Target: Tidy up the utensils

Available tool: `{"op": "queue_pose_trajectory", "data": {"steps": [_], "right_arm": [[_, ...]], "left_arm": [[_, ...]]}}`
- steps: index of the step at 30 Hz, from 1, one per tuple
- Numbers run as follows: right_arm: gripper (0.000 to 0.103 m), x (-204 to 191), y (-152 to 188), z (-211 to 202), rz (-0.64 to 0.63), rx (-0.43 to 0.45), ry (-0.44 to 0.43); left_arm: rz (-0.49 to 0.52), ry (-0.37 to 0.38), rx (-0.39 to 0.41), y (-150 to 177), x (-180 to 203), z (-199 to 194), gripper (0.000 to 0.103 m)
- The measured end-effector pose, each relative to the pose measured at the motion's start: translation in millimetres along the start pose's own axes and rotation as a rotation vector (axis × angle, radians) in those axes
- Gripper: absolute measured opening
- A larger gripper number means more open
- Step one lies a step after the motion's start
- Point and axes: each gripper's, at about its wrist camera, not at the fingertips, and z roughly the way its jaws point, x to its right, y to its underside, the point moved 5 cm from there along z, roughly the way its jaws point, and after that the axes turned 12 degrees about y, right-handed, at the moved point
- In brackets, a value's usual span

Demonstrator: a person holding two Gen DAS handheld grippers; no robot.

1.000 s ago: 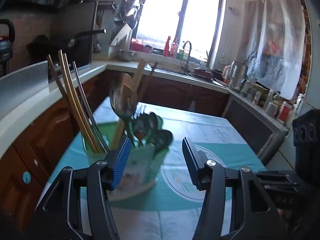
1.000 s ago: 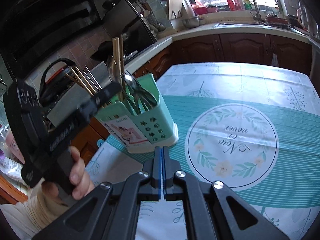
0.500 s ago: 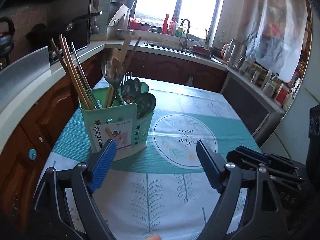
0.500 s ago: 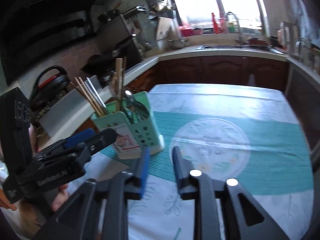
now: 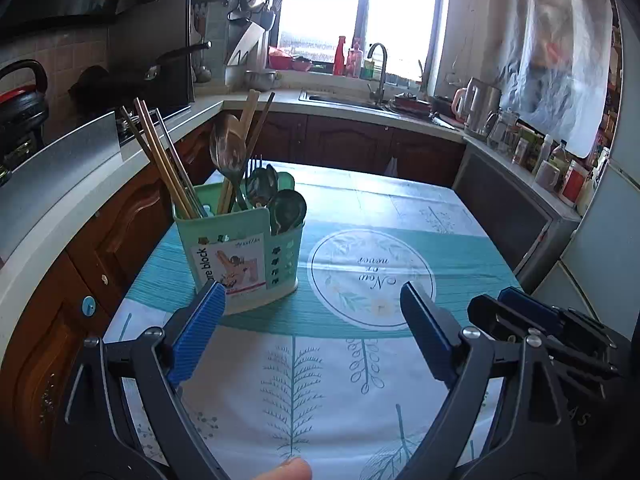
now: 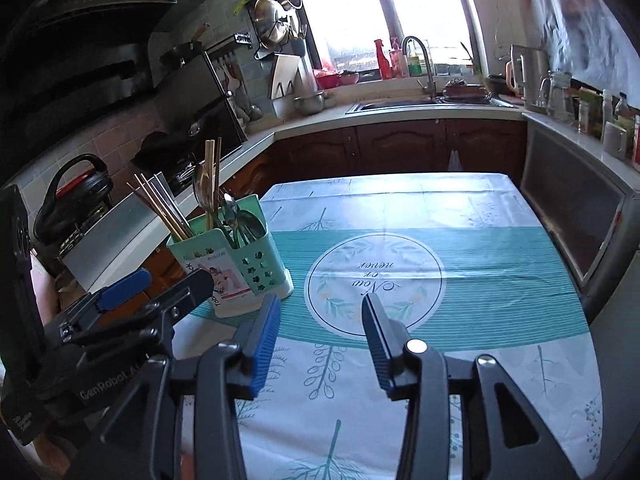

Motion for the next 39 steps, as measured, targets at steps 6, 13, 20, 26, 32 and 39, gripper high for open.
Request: {"op": "queue_pose_trajectory", "data": {"steps": [6, 13, 20, 26, 32, 39], "right_arm": [[0.043, -2, 7, -4, 0.006, -0.007, 0.028], [0.043, 2, 11, -6, 0.032, -0.030, 0.035], [0.042, 5, 14, -10, 0.041, -0.031, 0.043], [0.043, 6, 14, -12, 0.043, -0.033, 0.049], [0.042, 9, 14, -13, 0.047, -0.027, 0.055], [0.043, 10, 15, -12, 0.051, -0.035, 0.050]], "left_arm": [[0.007, -0.008, -0.018, 2, 1, -2, 0.088], [0.016, -0.007, -0.031, 3, 5, -4, 0.088], [0.019, -0.012, -0.043, 4, 7, -4, 0.088], [0.023, -0.014, -0.042, 2, 9, -4, 0.088], [0.026, -0.019, -0.044, 2, 9, -3, 0.088], [0.026, -0.028, -0.054, 3, 9, -3, 0.088]]}}
